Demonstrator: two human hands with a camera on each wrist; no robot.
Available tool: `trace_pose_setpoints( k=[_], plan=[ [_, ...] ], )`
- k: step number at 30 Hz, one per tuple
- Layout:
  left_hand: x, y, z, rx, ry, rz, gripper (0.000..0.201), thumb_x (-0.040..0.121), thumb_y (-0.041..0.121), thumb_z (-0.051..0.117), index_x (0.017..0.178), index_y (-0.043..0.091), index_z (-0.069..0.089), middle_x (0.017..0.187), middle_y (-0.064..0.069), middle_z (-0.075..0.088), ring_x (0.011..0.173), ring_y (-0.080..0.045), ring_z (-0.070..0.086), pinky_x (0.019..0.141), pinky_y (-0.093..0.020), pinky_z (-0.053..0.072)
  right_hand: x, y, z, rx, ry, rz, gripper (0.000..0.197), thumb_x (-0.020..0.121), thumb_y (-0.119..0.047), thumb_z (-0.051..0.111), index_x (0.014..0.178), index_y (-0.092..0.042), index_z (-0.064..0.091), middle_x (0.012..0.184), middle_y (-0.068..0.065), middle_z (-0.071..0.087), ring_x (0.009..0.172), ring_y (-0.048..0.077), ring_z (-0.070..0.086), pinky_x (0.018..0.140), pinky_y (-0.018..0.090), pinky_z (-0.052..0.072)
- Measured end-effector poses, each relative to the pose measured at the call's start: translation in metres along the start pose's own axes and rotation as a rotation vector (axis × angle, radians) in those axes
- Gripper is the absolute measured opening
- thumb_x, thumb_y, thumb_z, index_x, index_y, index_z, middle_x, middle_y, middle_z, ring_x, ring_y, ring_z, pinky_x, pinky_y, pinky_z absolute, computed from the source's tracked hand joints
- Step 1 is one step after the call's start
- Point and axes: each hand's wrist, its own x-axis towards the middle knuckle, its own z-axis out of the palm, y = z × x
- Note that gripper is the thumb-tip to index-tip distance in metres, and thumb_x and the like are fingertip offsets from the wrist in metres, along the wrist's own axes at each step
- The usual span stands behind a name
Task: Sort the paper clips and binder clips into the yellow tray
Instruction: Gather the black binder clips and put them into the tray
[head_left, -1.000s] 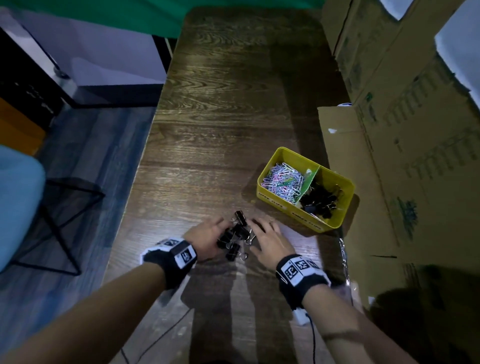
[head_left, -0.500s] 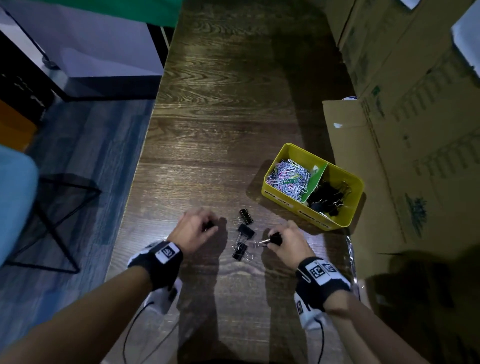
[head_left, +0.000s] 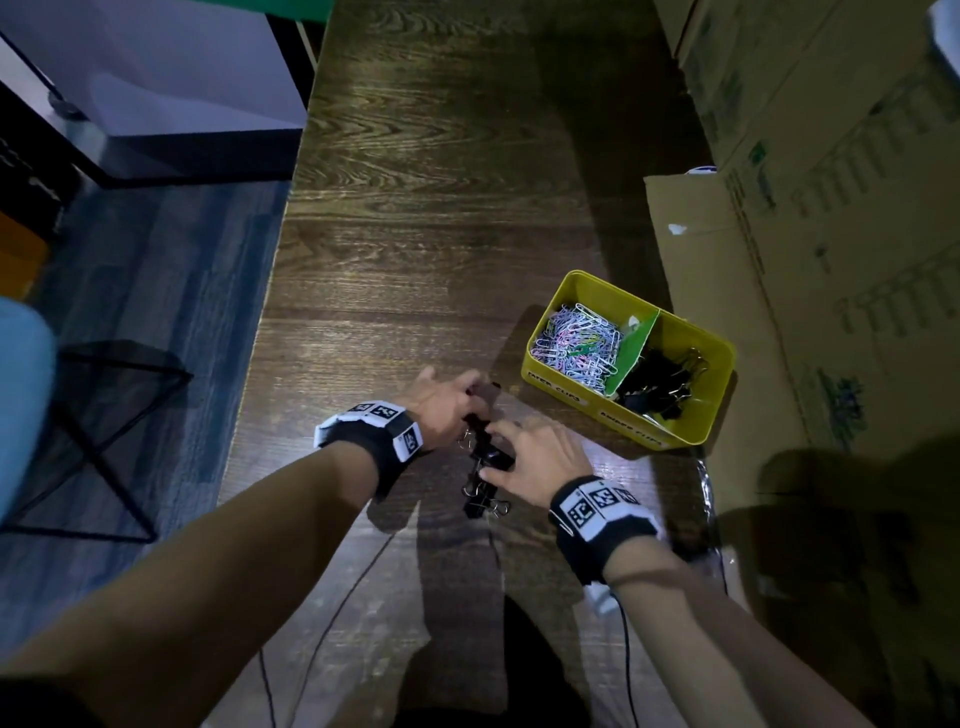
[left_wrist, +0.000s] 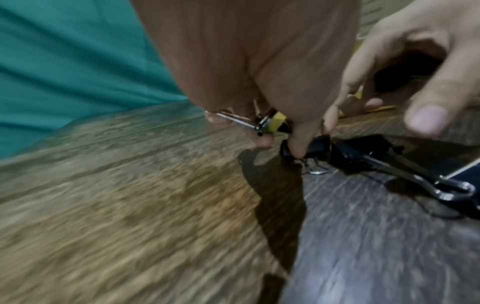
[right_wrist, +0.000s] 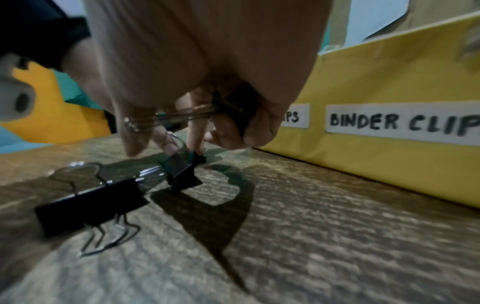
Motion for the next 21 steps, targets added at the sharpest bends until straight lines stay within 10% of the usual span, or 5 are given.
trace_pose_setpoints(
  k=[5,10,13,17,21],
  plan=[
    [-0.019,-0.027,0.024,-0.220,0.152,-0.112,0.023,0.085,0.018,0.057,0.108,0.015,0.056,0.116,-0.003,0.055,0.100,-0.024,0.058,0.086,-0.039,0.042,0.010,-0.006,0.011,0.016,0.005,-0.003,0.049,0.085,-0.038,0.064,0.128,-0.022,0.047,0.126,0.013,0.055,0.108,0.032,0.059,0.089,0.043,0.050],
    [-0.041,-0.029,0.042,-0.941,0.380,-0.411,0.019,0.073,0.010,0.067,0.075,0.018,0.050,0.083,-0.008,0.063,0.063,-0.012,0.056,0.059,-0.028,0.045,0.012,-0.001,0.012,0.181,0.037,0.067,0.035,0.090,-0.027,0.059,0.122,-0.012,0.055,0.128,0.013,0.050,0.111,0.032,0.055,0.095,0.037,0.047],
    [-0.055,-0.003,0.041,-1.326,0.325,-0.364,0.026,0.080,-0.006,0.055,0.088,0.016,0.045,0.076,-0.004,0.058,0.050,-0.007,0.047,0.041,-0.018,0.036,0.008,0.008,0.004,0.369,0.075,0.170,0.027,0.090,-0.024,0.058,0.114,-0.011,0.060,0.119,0.012,0.058,0.102,0.027,0.061,0.089,0.029,0.049],
    [-0.064,0.025,0.046,-1.127,0.148,-0.205,0.037,0.080,-0.001,0.055,0.101,0.030,0.056,0.085,0.010,0.059,0.066,-0.003,0.052,0.064,-0.021,0.042,-0.009,0.023,-0.014,0.614,0.158,0.193,0.023,0.090,-0.021,0.057,0.114,-0.022,0.059,0.094,-0.003,0.066,0.078,0.016,0.060,0.071,0.020,0.044],
    [-0.060,0.054,0.057,-0.683,0.062,-0.084,0.060,0.067,0.065,0.064,0.119,0.045,0.043,0.122,0.009,0.058,0.102,-0.013,0.059,0.089,-0.033,0.048,-0.030,0.036,-0.022,0.925,0.179,0.242,0.016,0.093,-0.026,0.049,0.095,-0.034,0.063,0.083,-0.009,0.062,0.065,0.014,0.053,0.056,0.023,0.039]
  ],
)
